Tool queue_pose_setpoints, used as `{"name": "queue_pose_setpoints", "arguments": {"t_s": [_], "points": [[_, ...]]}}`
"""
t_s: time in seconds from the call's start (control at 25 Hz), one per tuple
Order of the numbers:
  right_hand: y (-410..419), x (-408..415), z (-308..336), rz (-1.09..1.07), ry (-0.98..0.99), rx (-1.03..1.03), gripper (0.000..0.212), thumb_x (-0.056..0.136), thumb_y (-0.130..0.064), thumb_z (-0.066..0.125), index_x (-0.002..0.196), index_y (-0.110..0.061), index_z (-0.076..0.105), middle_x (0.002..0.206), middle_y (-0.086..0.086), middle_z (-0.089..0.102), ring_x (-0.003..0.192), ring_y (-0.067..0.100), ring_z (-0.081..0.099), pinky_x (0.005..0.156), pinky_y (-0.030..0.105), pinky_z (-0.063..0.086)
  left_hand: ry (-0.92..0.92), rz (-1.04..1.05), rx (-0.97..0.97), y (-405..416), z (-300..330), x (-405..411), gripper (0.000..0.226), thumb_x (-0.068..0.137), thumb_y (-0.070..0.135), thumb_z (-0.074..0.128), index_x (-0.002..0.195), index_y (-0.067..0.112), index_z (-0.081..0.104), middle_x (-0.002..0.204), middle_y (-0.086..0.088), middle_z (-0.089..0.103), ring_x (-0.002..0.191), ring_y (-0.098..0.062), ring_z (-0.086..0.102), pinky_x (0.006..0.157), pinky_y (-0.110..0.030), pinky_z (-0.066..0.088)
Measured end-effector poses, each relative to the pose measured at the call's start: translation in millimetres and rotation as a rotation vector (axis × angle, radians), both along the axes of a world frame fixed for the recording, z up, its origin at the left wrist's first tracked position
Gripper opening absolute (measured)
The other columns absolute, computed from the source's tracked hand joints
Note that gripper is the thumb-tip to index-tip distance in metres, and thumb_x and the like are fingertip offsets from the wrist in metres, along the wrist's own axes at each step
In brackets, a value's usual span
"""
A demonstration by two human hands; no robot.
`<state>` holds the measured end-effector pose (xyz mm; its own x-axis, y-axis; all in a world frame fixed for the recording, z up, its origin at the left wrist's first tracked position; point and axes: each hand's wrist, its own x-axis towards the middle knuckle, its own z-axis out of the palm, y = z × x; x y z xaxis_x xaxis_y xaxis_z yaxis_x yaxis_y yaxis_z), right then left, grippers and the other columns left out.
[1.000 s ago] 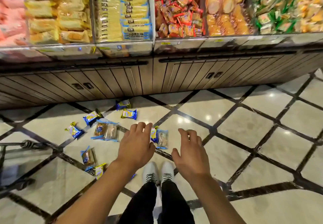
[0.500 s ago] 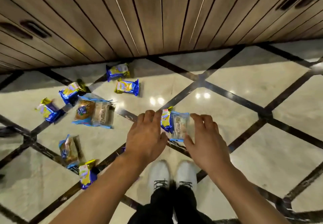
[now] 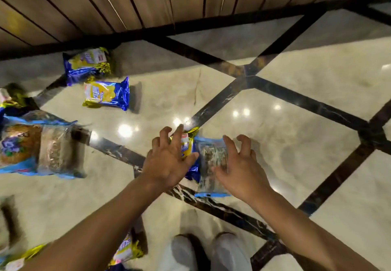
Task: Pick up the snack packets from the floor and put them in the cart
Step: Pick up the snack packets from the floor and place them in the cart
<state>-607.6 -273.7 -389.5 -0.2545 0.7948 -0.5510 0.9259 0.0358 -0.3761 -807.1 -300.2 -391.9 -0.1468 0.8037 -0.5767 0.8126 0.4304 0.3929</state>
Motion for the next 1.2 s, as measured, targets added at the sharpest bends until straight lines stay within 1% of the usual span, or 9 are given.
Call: {"name": "queue_pose_setpoints", "arguments": {"t_s": [0.12,0.32,0.52,0.72,0.84,0.88,0.96,1.12,1.2], "points": [[-5,-10,-33,-0.048,0.046,-0.011,0.084,0.085,-0.053,0.059,0.154,-0.03,0.016,0.152,0.002,0.0,0.135,0.031,0.029,0.097,0.037,0.047,-0.008,0.029,0.001,-2,-30,8,0.084,0.088,0.061,0.052,0.154,0.034,0.009,0.153,-0.001,0.011,0.135,-0.034,0.026,0.106,-0.05,0.038],[-10,-23,-57,-0.16,0.141,-0.063,0.089,0.079,-0.058,0.064,0.152,-0.033,0.019,0.146,-0.002,0.003,0.131,0.024,0.023,0.1,0.036,0.044,-0.084,0.082,0.059,-5,-50,13,0.088,0.085,0.048,0.068,0.152,0.032,0.014,0.148,0.002,0.01,0.131,-0.032,0.028,0.108,-0.041,0.035],[-5,-26,-68,-0.248,0.258,-0.082,0.077,0.076,-0.035,0.076,0.143,-0.029,0.037,0.134,-0.005,0.011,0.129,0.021,0.028,0.1,0.024,0.036,-0.223,0.222,0.115,-5,-57,17,0.082,0.079,0.024,0.077,0.144,0.031,0.027,0.138,0.006,0.015,0.125,-0.028,0.029,0.101,-0.03,0.036],[3,-23,-53,-0.307,0.294,-0.09,0.062,0.077,-0.018,0.071,0.131,-0.034,0.047,0.129,-0.007,0.016,0.127,0.02,0.034,0.096,0.018,0.035,-0.285,0.364,0.136,-2,-40,9,0.079,0.075,0.013,0.076,0.14,0.03,0.036,0.135,0.008,0.017,0.125,-0.027,0.04,0.105,-0.033,0.043],[33,-17,-12,-0.327,0.309,-0.062,0.057,0.079,-0.016,0.07,0.126,-0.041,0.048,0.128,-0.002,0.025,0.119,0.019,0.043,0.077,0.009,0.046,-0.279,0.376,0.191,15,3,-5,0.077,0.076,0.01,0.078,0.138,0.031,0.038,0.137,0.008,0.016,0.12,-0.023,0.046,0.102,-0.031,0.048],[43,-15,7,-0.341,0.301,-0.055,0.056,0.08,-0.016,0.07,0.124,-0.043,0.047,0.126,-0.001,0.028,0.117,0.02,0.046,0.076,0.014,0.051,-0.279,0.38,0.204,21,21,-9,0.078,0.076,0.009,0.079,0.138,0.031,0.038,0.138,0.008,0.017,0.12,-0.022,0.046,0.102,-0.032,0.048],[57,-17,56,-0.359,0.299,-0.029,0.056,0.08,-0.017,0.071,0.123,-0.044,0.048,0.124,0.001,0.032,0.115,0.021,0.048,0.081,0.023,0.055,-0.307,0.413,0.232,28,72,-14,0.081,0.075,0.008,0.081,0.139,0.032,0.038,0.138,0.007,0.019,0.12,-0.022,0.047,0.103,-0.034,0.049],[59,-26,194,-0.377,0.346,0.01,0.059,0.08,-0.014,0.068,0.129,-0.04,0.049,0.122,0.002,0.033,0.118,0.022,0.044,0.097,0.033,0.049,-0.356,0.466,0.26,20,206,-16,0.084,0.074,0.005,0.081,0.139,0.035,0.038,0.142,0.008,0.019,0.122,-0.025,0.046,0.101,-0.041,0.051],[55,-32,266,-0.374,0.384,0.018,0.059,0.08,-0.016,0.067,0.129,-0.042,0.048,0.12,-0.001,0.033,0.118,0.022,0.044,0.098,0.033,0.046,-0.353,0.464,0.27,13,275,-17,0.084,0.073,0.005,0.079,0.139,0.036,0.037,0.142,0.008,0.018,0.123,-0.026,0.045,0.102,-0.043,0.049]]}}
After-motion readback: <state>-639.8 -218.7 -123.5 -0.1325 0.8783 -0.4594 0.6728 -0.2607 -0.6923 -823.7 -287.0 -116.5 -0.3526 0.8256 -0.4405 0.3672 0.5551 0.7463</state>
